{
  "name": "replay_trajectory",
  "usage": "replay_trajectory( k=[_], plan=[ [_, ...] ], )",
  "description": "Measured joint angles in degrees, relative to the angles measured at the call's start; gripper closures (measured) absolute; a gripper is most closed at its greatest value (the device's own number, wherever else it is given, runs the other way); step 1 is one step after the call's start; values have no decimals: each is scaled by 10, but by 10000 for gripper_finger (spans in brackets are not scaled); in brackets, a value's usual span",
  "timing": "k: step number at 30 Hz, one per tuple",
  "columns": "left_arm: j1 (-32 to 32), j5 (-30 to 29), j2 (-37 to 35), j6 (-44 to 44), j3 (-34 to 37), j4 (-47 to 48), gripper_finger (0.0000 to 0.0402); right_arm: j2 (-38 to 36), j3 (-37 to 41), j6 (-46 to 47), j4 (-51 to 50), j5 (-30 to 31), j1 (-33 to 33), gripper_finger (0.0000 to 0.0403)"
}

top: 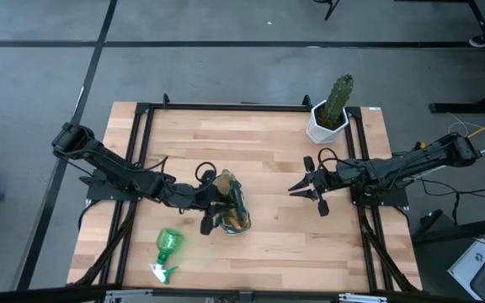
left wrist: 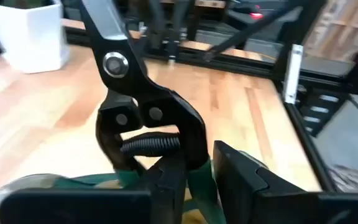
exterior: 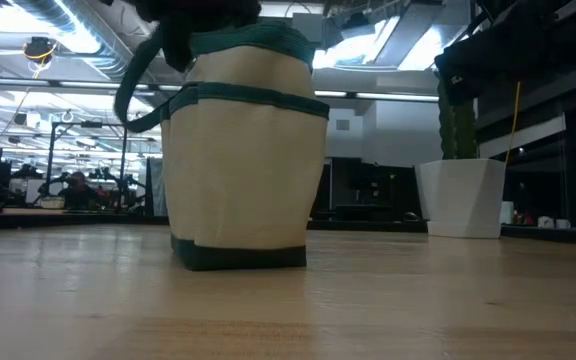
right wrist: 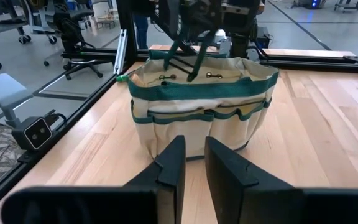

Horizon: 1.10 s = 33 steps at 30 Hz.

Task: Pick & Place Garden tools in Gardening bag
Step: Put the green shear scissors into the gardening bag, then put the green spray bottle into the gardening bag

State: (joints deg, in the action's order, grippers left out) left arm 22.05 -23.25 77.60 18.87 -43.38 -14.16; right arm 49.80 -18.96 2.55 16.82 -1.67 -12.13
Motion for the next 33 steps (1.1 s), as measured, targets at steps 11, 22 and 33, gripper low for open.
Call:
replay_trajectory(
  k=[11,22,33],
  plan=[
    [-8,-19,0,5,0,-2,271,0,0,0,1,0,0,341],
    [-8,-28,0,16,0,-2,208,0,0,0,1,0,0,340],
    [-1,-90,-25,75,0,57,217,0,0,0,1,1,0,340]
  ],
)
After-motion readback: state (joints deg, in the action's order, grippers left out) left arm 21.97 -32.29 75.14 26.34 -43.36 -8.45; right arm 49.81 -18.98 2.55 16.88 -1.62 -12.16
